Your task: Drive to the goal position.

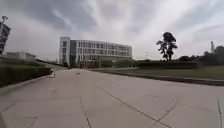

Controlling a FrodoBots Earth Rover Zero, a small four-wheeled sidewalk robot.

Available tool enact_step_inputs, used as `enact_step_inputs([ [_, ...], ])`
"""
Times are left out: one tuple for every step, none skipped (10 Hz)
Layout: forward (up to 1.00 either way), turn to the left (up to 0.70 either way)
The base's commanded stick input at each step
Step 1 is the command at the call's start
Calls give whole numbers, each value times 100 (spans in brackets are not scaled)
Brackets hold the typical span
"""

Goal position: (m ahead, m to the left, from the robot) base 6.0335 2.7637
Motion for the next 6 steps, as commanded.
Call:
enact_step_inputs([
  [70,0],
  [70,0],
  [70,0],
  [70,0],
  [70,0],
  [70,0],
])
